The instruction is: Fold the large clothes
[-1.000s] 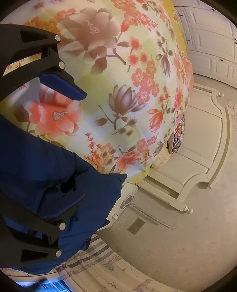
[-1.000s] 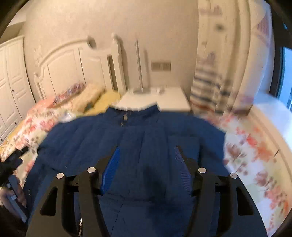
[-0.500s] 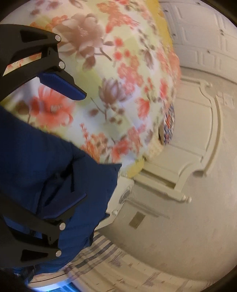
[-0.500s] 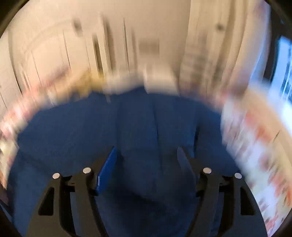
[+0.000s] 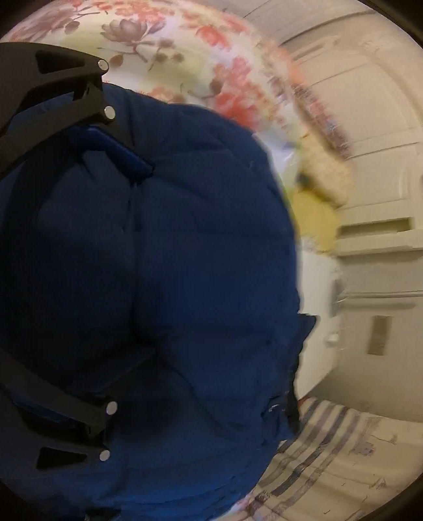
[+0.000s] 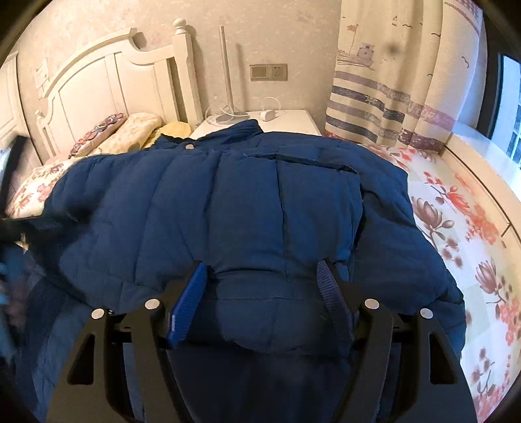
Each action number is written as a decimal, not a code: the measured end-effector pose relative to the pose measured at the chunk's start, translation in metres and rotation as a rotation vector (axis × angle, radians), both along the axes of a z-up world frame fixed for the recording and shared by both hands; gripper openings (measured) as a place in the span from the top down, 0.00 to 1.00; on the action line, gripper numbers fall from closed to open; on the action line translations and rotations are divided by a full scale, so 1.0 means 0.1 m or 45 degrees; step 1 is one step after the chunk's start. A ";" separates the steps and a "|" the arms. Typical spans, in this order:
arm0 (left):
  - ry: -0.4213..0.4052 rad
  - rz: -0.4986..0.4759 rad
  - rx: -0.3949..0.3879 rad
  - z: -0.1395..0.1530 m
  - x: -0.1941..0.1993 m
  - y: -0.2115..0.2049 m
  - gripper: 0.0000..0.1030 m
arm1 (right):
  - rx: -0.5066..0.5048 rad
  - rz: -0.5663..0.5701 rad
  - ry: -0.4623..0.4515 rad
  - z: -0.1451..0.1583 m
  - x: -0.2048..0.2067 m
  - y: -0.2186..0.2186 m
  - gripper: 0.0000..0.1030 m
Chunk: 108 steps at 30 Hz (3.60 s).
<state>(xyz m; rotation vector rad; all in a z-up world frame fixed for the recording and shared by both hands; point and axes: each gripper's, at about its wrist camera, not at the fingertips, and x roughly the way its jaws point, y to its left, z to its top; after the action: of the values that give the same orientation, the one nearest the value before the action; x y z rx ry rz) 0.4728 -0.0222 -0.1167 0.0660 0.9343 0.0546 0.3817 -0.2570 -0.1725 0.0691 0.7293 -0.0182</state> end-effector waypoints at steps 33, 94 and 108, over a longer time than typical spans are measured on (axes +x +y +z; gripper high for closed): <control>-0.088 -0.197 -0.211 0.43 -0.45 0.19 0.02 | 0.017 0.019 0.004 -0.01 0.01 0.03 0.26; -0.161 -0.058 -0.540 -0.03 -0.89 0.83 0.02 | -0.112 0.000 0.105 -0.11 -0.41 0.14 0.39; -0.064 -0.336 -0.104 0.21 -1.64 -0.01 0.02 | -0.141 0.202 0.168 -0.23 -1.06 0.21 0.21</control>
<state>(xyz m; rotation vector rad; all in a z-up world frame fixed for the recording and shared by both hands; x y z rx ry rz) 0.3086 -0.0235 -0.0953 0.1116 0.8700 -0.2253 0.2761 -0.2361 -0.1958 -0.0971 0.8622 0.0891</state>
